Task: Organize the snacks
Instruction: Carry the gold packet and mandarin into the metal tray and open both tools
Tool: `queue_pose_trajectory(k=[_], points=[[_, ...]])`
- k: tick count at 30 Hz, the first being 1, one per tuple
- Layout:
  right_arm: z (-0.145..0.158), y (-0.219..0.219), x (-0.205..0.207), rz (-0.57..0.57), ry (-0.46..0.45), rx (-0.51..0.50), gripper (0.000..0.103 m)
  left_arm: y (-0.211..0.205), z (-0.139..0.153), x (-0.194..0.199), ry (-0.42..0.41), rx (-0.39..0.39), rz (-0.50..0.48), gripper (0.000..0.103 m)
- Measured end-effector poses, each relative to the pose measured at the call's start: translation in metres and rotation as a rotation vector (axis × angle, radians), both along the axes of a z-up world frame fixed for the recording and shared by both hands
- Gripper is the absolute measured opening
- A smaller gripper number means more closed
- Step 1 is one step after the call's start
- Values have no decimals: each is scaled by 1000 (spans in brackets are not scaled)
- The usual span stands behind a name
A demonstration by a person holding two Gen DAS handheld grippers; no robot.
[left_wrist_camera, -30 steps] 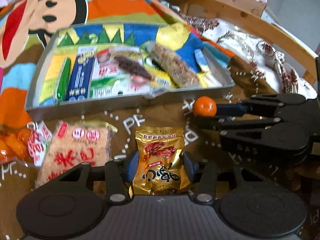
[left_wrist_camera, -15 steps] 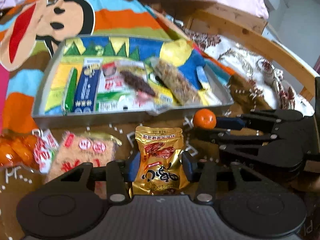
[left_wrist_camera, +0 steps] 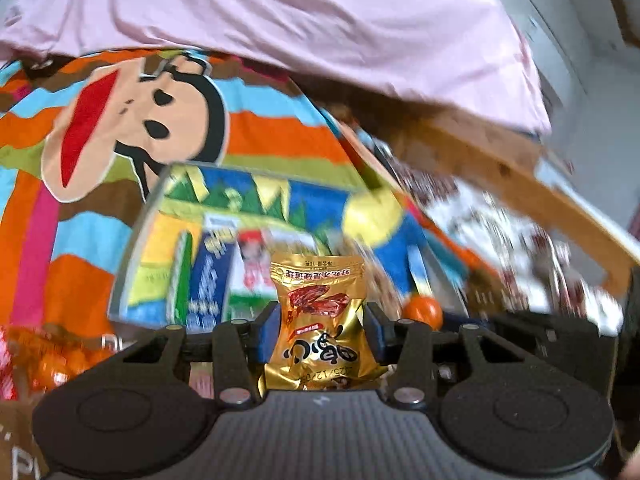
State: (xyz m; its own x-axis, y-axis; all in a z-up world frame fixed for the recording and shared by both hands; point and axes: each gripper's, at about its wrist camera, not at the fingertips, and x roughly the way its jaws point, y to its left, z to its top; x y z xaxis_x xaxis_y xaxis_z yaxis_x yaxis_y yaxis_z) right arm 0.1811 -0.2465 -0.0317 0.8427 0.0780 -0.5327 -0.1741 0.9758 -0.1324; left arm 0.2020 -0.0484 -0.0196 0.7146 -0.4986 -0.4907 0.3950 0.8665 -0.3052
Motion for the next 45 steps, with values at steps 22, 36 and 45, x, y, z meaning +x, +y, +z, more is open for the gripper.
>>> queue_pose_trajectory(k=[22,36,45], points=[[-20,12,40,-11,0,-38,34,-9,-37,75,-65,47,131,50],[-4,6,28,-37,-22,7,59,-7,-26,65,-37,38,144,74],[47,-5,-11,-90,-147,108,90,9,20,21,-135,7,193,97]])
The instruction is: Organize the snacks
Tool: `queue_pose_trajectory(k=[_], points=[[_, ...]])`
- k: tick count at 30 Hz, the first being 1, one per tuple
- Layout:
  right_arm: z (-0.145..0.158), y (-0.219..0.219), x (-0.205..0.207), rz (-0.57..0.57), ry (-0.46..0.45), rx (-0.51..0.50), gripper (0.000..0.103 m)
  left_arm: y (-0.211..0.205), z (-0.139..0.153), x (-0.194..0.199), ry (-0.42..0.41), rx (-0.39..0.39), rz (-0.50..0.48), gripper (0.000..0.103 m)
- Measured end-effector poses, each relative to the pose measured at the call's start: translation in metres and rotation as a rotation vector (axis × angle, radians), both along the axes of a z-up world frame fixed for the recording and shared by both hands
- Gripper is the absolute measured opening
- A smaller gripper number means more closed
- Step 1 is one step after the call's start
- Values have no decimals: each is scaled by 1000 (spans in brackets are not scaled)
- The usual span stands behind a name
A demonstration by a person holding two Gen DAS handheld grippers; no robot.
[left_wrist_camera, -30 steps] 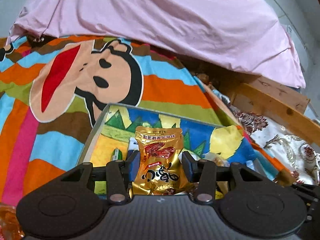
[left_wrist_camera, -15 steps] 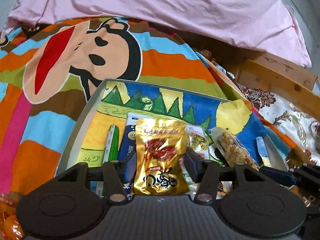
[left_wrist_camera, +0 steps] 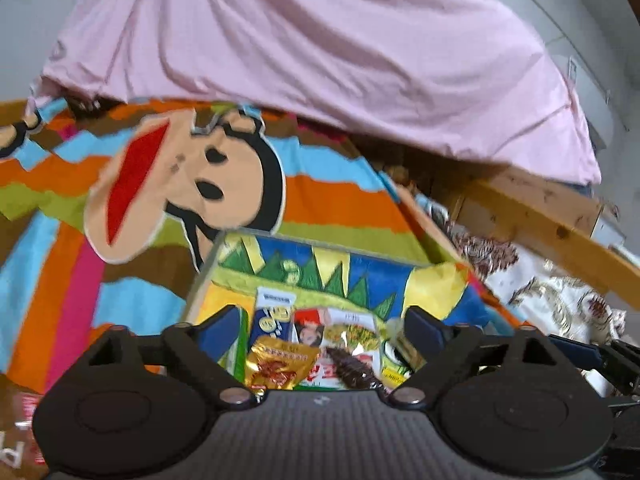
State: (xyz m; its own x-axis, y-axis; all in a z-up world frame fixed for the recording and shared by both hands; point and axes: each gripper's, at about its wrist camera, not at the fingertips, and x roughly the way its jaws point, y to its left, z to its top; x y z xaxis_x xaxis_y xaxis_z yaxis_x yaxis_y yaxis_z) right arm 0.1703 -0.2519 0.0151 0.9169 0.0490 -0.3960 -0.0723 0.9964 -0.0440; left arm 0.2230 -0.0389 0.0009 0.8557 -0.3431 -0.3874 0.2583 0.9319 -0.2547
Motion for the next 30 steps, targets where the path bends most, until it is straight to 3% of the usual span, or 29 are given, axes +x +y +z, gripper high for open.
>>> queue_pose_trajectory(k=[5,10,17,22,30], points=[[26,-4,-30,-34,-47,48,102,15,28,-31,-64,-24,37,102],[39,-5,-65,-68,-37,107,102,31,41,-72,-113,-2,82,102],[49,5,-123,-72,-60,89,102,42,47,-135,-168,73,97,103],[51,13,-159,-61,-69,72,102,48,43,-176,-168,105,102,103],[50,26,-199,-23,-61,70,102,63,38,-222,-75,127,125,103]])
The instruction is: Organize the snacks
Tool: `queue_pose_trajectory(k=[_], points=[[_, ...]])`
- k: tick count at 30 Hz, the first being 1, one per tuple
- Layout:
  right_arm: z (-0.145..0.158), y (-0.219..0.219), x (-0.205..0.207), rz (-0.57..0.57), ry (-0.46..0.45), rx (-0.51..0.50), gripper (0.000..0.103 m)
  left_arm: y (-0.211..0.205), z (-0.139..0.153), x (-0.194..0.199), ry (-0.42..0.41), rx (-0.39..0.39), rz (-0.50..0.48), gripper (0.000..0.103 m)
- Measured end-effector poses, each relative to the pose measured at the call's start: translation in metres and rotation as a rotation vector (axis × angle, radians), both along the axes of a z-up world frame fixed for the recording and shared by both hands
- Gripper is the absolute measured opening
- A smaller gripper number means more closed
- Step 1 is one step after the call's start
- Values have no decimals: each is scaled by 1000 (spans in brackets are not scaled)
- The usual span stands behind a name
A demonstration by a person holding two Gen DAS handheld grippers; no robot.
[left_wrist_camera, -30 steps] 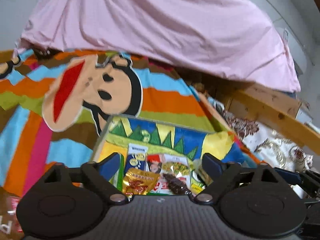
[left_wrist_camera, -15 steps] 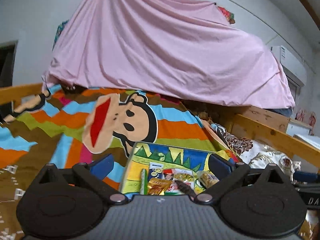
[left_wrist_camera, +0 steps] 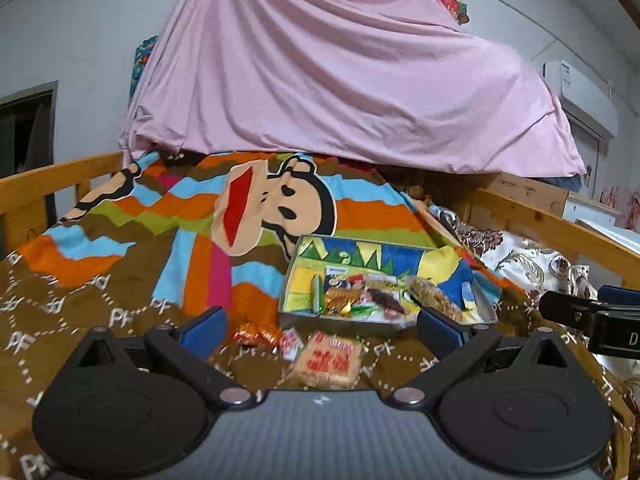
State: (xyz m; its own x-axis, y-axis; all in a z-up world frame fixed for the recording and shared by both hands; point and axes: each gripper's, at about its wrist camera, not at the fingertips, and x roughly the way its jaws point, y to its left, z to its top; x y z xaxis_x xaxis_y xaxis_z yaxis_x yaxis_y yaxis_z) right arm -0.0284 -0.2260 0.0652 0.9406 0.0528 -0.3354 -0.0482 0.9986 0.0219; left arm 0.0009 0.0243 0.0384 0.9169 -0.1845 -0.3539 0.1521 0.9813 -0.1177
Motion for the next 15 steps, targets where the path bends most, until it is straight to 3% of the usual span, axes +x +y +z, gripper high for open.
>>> queue_pose_trajectory(k=[15], points=[[-19,18,-32,35,88,-29,102,-2,-7,-36,47,137,48,103]])
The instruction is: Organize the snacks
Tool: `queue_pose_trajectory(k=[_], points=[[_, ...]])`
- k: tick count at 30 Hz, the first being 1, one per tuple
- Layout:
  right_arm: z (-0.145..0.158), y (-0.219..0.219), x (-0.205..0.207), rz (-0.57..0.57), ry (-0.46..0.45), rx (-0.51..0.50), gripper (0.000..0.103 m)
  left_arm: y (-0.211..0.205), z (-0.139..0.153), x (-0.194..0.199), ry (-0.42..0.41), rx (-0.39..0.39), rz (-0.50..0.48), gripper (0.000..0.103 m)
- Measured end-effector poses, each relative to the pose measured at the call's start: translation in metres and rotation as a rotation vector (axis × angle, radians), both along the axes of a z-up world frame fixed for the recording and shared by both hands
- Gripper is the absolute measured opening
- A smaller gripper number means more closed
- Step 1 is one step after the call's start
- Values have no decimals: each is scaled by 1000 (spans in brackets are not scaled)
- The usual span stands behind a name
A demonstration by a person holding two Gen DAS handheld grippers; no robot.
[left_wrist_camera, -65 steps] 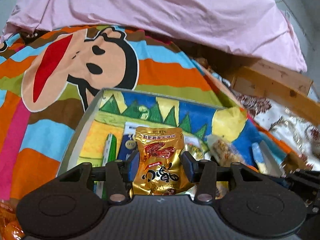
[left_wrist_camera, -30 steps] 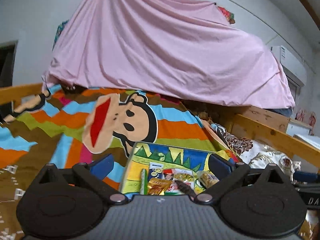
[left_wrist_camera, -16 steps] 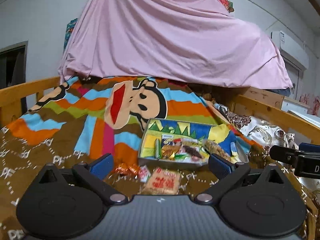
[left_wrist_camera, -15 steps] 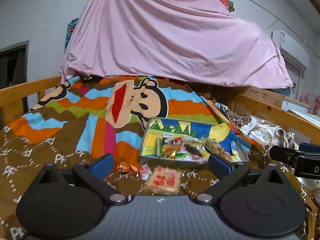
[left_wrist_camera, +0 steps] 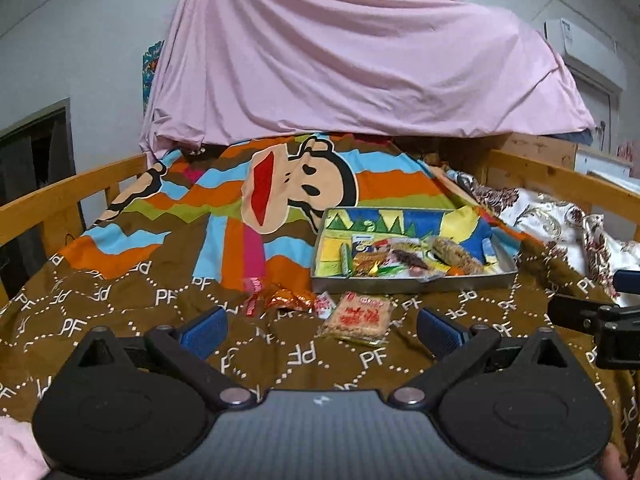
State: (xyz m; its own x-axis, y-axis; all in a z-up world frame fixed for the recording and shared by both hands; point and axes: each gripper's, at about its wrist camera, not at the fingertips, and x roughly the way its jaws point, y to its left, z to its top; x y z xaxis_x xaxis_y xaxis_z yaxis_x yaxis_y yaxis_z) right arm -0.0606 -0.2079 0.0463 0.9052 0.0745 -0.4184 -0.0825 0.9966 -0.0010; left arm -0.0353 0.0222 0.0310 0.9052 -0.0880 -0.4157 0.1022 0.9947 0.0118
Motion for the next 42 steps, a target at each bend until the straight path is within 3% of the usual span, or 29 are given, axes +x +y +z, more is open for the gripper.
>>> queue_pose_trajectory(k=[16,28,35,42], points=[[-15,9,15,50,47,5,102,12,-9,18,96,-17,79,103],[-19,26,49,99,113,-12,102,32,-16,48,212,-96,134,103],[-25,34,79,100,140,-21,102,37,-10,77,200,-67,126,103],[-37,49,115,98,173,-24,102,41,-14,115,184,18,98,103]])
